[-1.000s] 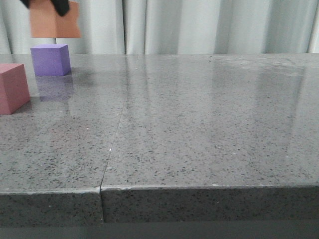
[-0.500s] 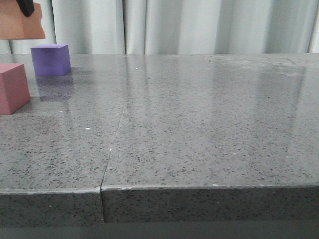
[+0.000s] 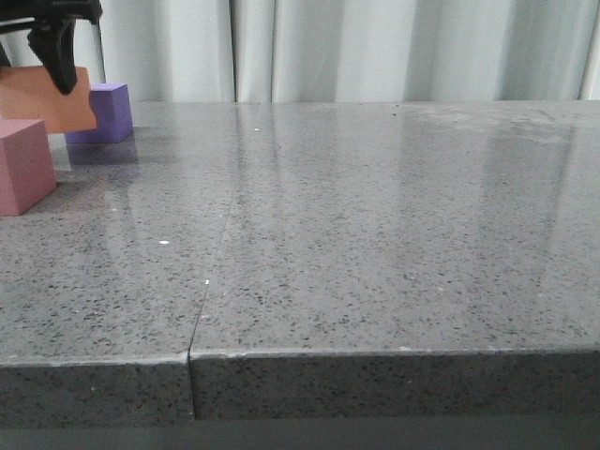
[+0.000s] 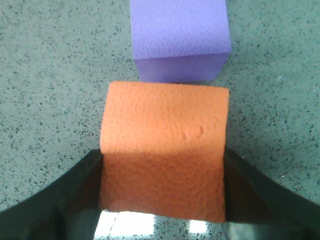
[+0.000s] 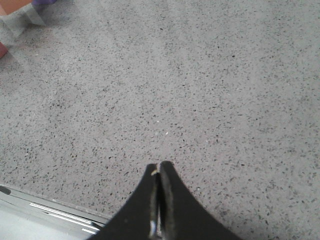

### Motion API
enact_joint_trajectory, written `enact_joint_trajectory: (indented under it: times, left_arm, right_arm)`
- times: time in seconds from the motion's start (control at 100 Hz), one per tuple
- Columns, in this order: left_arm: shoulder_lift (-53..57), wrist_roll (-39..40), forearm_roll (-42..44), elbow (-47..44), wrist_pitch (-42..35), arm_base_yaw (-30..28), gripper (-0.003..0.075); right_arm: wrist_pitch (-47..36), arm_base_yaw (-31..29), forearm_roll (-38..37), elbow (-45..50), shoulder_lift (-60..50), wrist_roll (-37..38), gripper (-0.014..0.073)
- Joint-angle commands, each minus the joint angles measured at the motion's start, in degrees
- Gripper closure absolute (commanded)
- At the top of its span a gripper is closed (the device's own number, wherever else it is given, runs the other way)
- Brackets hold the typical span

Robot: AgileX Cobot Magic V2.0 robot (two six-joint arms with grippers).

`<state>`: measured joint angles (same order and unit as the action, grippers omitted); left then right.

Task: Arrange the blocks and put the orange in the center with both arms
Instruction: 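Lower the orange cube between the pink and purple cubes and release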

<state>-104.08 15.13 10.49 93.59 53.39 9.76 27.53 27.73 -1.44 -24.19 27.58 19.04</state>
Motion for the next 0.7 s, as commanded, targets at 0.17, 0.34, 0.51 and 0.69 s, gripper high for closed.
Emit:
enact_joint_trajectory:
  times: [0.17, 0.34, 0.51, 0.69]
  left_arm:
    - [2.5, 2.0, 0.6, -0.9, -4.8, 0.0, 0.0426]
    - [1.2, 2.0, -0.3, -0.9, -4.1, 0.0, 0.0426]
    - [1.2, 3.1, -0.3, -0.9, -4.1, 0.0, 0.0421]
    - [1.2, 3.1, -0.6, -0.9, -4.1, 0.0, 0.0252]
  right_arm:
    - [-3.9, -0.1, -0.8, -1.5, -0.1, -0.6, 0.0661]
    - [-3.9, -0.1, -0.8, -1.5, -0.1, -0.6, 0.0661]
    - [-3.9, -0.1, -0.8, -1.5, -0.1, -0.6, 0.0661]
    - [-3.9, -0.1, -0.8, -1.5, -0.1, -0.6, 0.0661]
